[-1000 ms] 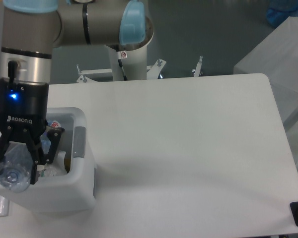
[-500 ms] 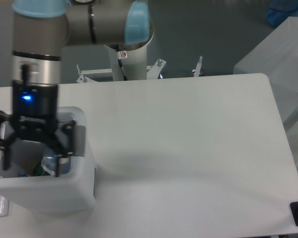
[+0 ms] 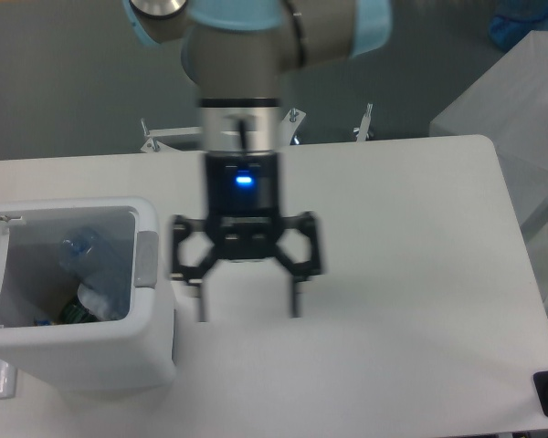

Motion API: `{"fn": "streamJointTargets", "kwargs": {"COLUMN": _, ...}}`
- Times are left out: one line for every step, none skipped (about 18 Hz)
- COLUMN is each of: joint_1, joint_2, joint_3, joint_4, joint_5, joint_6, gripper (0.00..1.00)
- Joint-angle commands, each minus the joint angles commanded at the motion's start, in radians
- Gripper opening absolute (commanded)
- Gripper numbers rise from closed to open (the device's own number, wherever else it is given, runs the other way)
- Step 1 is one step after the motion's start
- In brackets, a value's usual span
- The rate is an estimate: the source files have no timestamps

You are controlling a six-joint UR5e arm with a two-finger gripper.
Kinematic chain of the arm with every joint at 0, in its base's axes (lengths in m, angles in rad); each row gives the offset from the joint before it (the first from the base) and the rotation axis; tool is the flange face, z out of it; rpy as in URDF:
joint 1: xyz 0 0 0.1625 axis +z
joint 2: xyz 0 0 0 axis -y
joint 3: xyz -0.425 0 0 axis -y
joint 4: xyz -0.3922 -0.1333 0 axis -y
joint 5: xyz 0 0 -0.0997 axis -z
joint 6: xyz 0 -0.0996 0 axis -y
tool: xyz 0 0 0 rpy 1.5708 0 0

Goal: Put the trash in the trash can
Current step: 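Open the gripper, release the bottle, and raise the gripper away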

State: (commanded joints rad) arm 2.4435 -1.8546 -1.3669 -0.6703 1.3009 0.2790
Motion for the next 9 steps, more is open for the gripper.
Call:
{"fn": "streamJointTargets", "kwargs": {"joint_1": 0.024, "joint_2": 0.003, "joint_3": 0.0, "joint_4": -0.008, "joint_5": 0.003, "joint_6": 0.021, "gripper": 1.0}}
{"fn": "streamJointTargets", "kwargs": {"joint_1": 0.046, "joint_2": 0.005, "joint_3": -0.003, "joint_4": -0.015, "joint_5": 0.005, "joint_6": 0.038, "gripper": 1.0}}
{"fn": "streamJointTargets", "kwargs": {"joint_1": 0.06, "joint_2": 0.006, "joint_3": -0.001, "joint_4": -0.02, "joint_5": 0.006, "joint_6": 0.06, "gripper": 1.0}}
{"fn": "streamJointTargets", "kwargs": {"joint_1": 0.068, "joint_2": 0.009, "joint_3": -0.001, "joint_4": -0.026, "joint_5": 0.006, "joint_6": 0.095, "gripper": 1.0}}
{"fn": "streamJointTargets", "kwargs": {"joint_1": 0.075, "joint_2": 0.02, "joint_3": -0.004, "joint_4": -0.043, "joint_5": 0.009, "joint_6": 0.155, "gripper": 1.0}}
{"fn": "streamJointTargets", "kwargs": {"joint_1": 0.084, "joint_2": 0.034, "joint_3": -0.009, "joint_4": -0.076, "joint_5": 0.009, "joint_6": 0.231, "gripper": 1.0}}
{"fn": "streamJointTargets", "kwargs": {"joint_1": 0.095, "joint_2": 0.046, "joint_3": -0.014, "joint_4": -0.121, "joint_5": 0.011, "joint_6": 0.311, "gripper": 1.0}}
{"fn": "streamJointTargets", "kwargs": {"joint_1": 0.098, "joint_2": 0.058, "joint_3": -0.015, "joint_4": -0.167, "joint_5": 0.012, "joint_6": 0.371, "gripper": 1.0}}
{"fn": "streamJointTargets", "kwargs": {"joint_1": 0.098, "joint_2": 0.066, "joint_3": -0.017, "joint_4": -0.19, "joint_5": 0.012, "joint_6": 0.403, "gripper": 1.0}}
